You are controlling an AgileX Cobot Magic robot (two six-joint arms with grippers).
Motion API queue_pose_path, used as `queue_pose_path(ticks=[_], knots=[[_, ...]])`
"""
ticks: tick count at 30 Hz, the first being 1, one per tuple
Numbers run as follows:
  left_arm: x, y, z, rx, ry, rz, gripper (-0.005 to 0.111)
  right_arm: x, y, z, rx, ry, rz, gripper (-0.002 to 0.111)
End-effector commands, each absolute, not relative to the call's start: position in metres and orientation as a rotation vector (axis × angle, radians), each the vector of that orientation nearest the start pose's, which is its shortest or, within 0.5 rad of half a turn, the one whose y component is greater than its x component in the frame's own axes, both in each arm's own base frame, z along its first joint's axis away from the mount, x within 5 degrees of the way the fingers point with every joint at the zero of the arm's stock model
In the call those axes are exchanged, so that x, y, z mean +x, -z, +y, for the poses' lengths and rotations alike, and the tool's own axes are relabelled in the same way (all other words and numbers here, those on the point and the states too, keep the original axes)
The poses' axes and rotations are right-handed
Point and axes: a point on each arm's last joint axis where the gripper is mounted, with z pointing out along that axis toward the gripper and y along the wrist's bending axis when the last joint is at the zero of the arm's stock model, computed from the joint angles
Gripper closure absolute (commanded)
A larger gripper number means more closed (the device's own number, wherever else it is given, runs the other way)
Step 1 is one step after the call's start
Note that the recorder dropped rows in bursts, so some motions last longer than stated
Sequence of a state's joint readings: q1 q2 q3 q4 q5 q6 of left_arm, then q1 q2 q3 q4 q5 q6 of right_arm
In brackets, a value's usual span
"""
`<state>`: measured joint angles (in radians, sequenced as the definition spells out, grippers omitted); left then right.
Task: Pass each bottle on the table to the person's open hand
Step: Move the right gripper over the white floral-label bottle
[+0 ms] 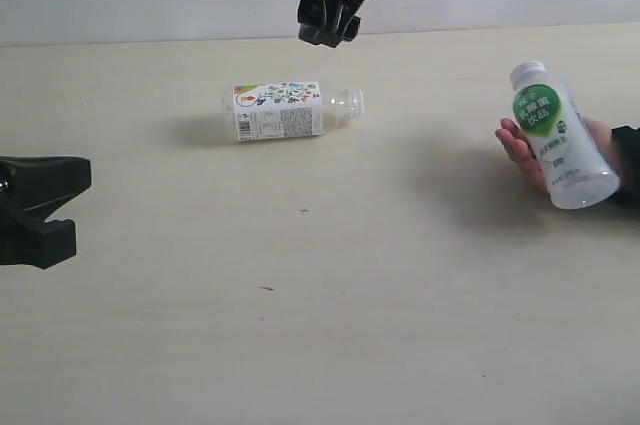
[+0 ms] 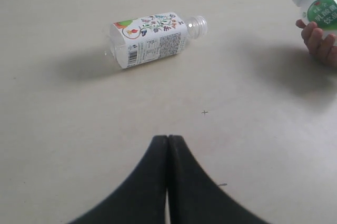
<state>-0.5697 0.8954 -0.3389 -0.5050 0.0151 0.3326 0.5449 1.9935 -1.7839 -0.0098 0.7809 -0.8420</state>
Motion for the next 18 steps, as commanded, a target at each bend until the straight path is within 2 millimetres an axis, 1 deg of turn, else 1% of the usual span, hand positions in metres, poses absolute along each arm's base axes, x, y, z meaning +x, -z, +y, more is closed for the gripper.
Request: queue_pose_path(ticks=[1, 9, 18], knots=[[0.1407, -0.2317, -0.0902, 0.409, 0.463, 2.036, 0.107, 0.3926, -0.2893, 0.2379, -1.592, 0.146, 1.885, 0.023], [0.1407, -0.2317, -0.0902, 0.409, 0.463, 2.036, 0.107, 0.3917, -0.2885, 0.2373, -1.621, 0.152, 1.88, 0.023], [0.1407, -0.2317, -0.0902, 0.409, 0.463, 2.036, 0.107, 0.3889, -0.286, 0.2357, -1.649, 0.143, 1.915, 0.023]])
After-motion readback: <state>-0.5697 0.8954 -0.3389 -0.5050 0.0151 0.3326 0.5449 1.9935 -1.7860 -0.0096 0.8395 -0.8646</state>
